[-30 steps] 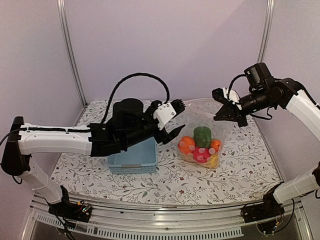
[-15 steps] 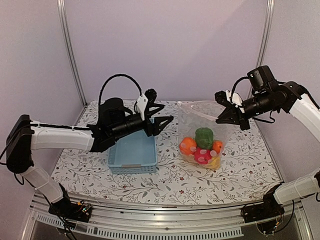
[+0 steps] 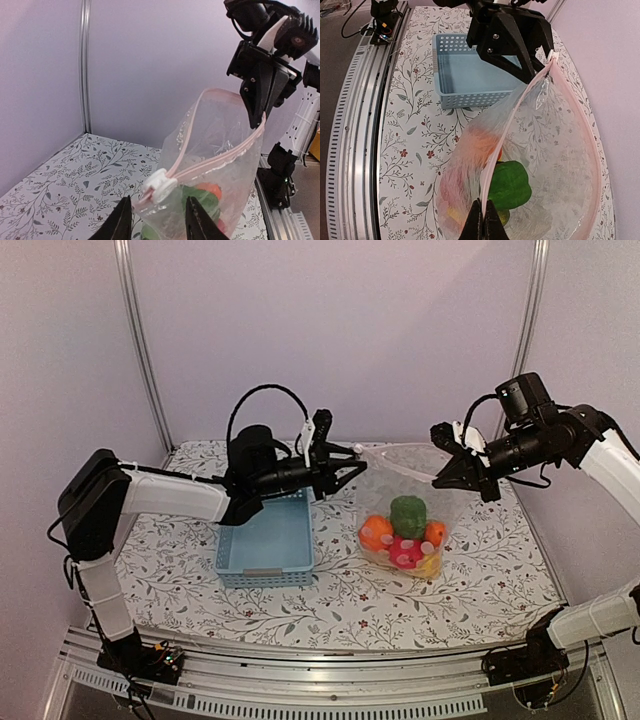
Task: Place the food in the zip-top bag and seal the zipper
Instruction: Pass from the right arm to the left
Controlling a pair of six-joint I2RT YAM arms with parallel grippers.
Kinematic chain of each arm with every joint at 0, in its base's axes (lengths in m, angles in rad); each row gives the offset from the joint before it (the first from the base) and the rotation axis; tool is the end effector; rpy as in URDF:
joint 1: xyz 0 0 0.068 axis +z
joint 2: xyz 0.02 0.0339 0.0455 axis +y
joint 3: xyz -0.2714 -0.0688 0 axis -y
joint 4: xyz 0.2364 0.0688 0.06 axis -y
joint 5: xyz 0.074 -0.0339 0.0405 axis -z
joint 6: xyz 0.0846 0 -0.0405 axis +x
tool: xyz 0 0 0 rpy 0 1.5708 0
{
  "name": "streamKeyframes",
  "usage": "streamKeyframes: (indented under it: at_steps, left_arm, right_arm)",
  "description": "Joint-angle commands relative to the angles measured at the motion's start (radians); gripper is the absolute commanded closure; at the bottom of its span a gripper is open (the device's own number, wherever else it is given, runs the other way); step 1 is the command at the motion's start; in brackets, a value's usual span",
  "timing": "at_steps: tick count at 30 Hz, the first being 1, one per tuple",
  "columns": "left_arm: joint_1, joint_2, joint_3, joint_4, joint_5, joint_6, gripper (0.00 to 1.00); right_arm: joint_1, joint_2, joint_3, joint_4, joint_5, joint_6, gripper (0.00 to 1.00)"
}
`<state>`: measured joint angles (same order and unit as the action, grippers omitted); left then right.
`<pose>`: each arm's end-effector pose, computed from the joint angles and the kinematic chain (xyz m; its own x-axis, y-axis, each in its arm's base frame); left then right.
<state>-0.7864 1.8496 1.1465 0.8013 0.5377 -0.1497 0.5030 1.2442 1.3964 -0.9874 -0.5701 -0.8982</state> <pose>0.2941 -0.3560 0.2817 -0.0759 -0.1053 -0.9915 0.9675 0.2328 -0.0988 0.2014 0.1629 0.3580 0.1609 -0.6631 -0.7311 -0.9586 0.0712 -0.2756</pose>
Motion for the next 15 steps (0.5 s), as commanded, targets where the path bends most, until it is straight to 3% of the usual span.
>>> streamKeyframes:
  at_steps: [1, 5, 10, 15]
  left_arm:
    - [0.022, 0.048, 0.033, 0.060, 0.090, -0.047, 0.69]
    - [0.024, 0.052, 0.037, 0.070, 0.098, -0.054, 0.84]
    - [0.023, 0.036, 0.027, 0.074, 0.082, -0.067, 0.99]
    - [0.017, -0.005, 0.006, 0.051, 0.046, -0.067, 1.00]
  right_arm:
    - [0.002, -0.018, -0.008, 0.004, -0.003, 0.019, 1.00]
    - [0.002, -0.009, 0.002, 0.011, -0.007, 0.029, 0.99]
    - [0.003, 0.040, 0.047, 0.011, -0.038, 0.074, 0.77]
    - [0.009, 0.127, 0.146, 0.015, -0.011, 0.160, 0.73]
